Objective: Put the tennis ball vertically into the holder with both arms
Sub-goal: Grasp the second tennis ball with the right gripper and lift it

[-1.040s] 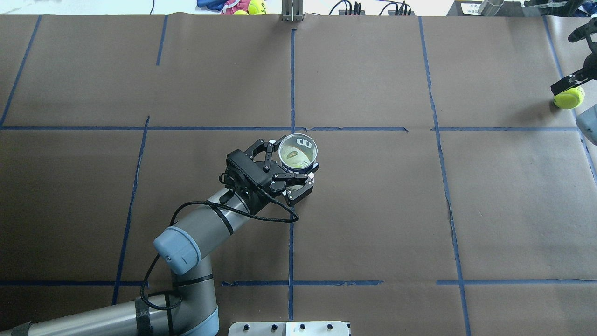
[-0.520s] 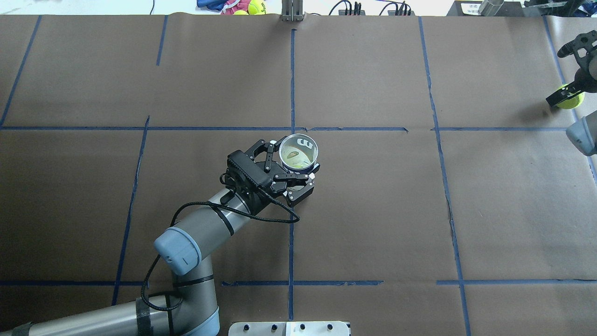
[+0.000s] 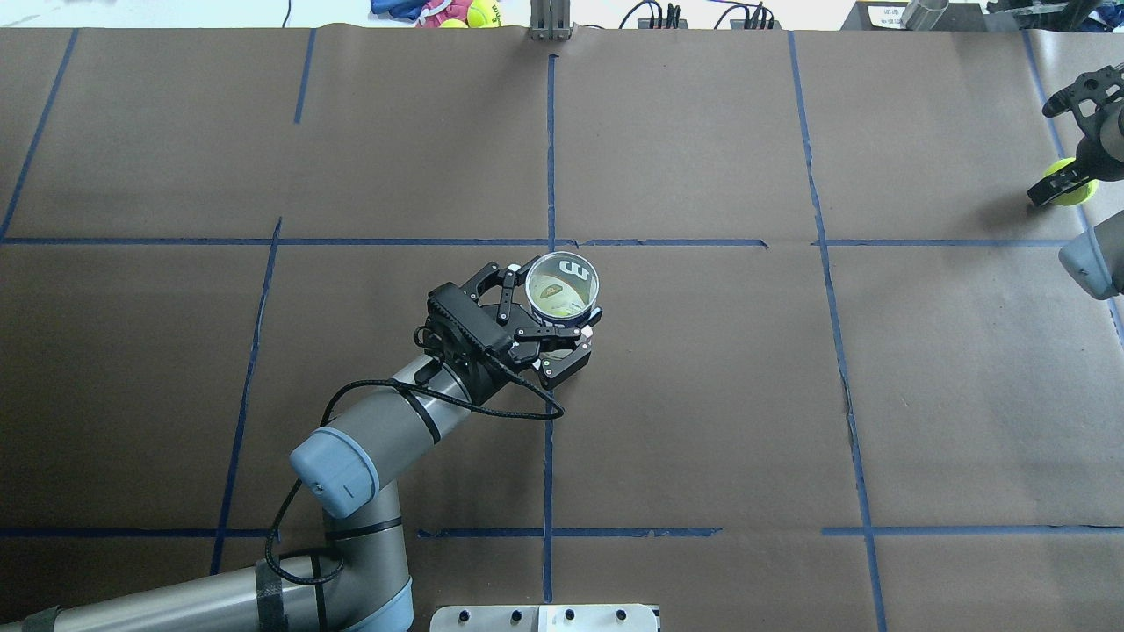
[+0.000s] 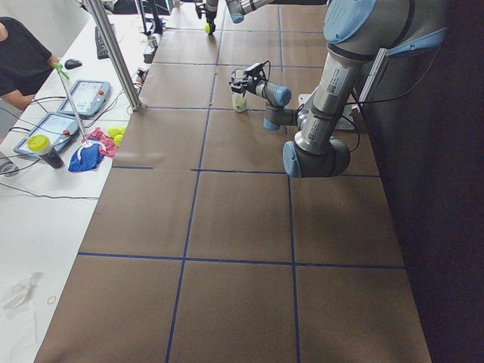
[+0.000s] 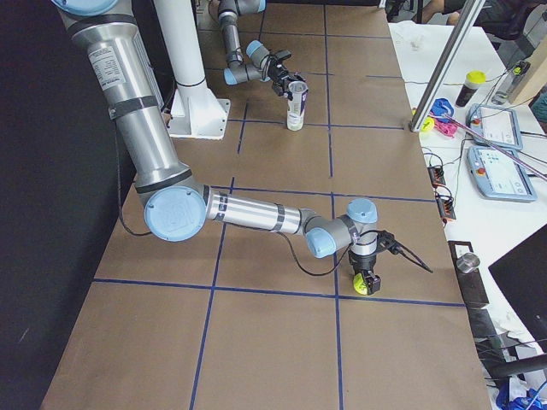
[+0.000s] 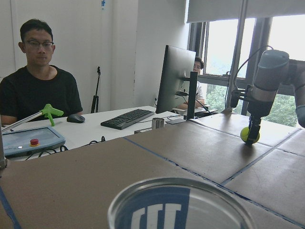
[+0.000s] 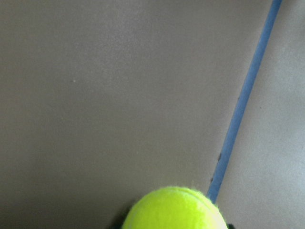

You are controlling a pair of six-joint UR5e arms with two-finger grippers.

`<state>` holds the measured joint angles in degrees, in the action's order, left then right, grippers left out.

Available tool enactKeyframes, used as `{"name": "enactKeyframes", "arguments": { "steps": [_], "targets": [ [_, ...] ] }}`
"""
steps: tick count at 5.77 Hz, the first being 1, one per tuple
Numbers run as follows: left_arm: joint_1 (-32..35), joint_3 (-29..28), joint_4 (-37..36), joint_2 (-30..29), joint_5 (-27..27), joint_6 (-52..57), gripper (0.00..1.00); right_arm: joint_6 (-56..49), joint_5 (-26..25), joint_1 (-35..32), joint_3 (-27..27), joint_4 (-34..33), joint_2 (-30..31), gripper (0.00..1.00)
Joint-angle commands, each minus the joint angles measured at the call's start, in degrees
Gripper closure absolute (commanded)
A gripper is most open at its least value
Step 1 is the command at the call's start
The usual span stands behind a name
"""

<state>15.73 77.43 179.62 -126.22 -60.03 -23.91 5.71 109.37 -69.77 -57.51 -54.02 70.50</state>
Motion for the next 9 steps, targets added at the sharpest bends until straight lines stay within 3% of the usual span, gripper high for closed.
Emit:
{"name": "enactKeyframes", "arguments": {
  "steps": [1, 2, 4, 6, 7, 8, 9],
  "targets": [
    [0.0, 0.0, -0.1, -0.1, -0.1, 0.0, 0.04, 0.4, 2.8, -1.1, -6.4, -0.8, 0.0, 0.98],
    [-0.1, -0.1, -0.1, 0.0, 0.0, 0.0, 0.04, 2.8, 6.9, -2.1, -11.8, -7.1, -0.7, 0.98],
    [-0.1, -0.1, -0.1, -0.1, 0.0, 0.0, 0.04, 15.5, 8.4, -1.3, -33.1, -23.0, 0.1, 1.00],
    [-0.5, -0.1, -0.1, 0.0, 0.0, 0.0, 0.04, 32.5, 7.8, 9.5, -50.8, -35.7, -0.7, 1.00],
    [-0.5, -0.2, -0.1, 0.1, 0.0, 0.0, 0.04, 47.8, 7.9, 16.2, -56.0, -36.1, -2.6, 1.00],
    [-0.5, -0.2, -0.1, 0.1, 0.0, 0.0, 0.04, 62.1, 8.4, 21.6, -57.1, -36.1, -8.1, 0.99],
    [-0.5, -0.2, -0.1, 0.2, 0.0, 0.0, 0.04, 71.5, 5.7, 27.6, -57.1, -36.1, -12.5, 0.99]
  ]
}}
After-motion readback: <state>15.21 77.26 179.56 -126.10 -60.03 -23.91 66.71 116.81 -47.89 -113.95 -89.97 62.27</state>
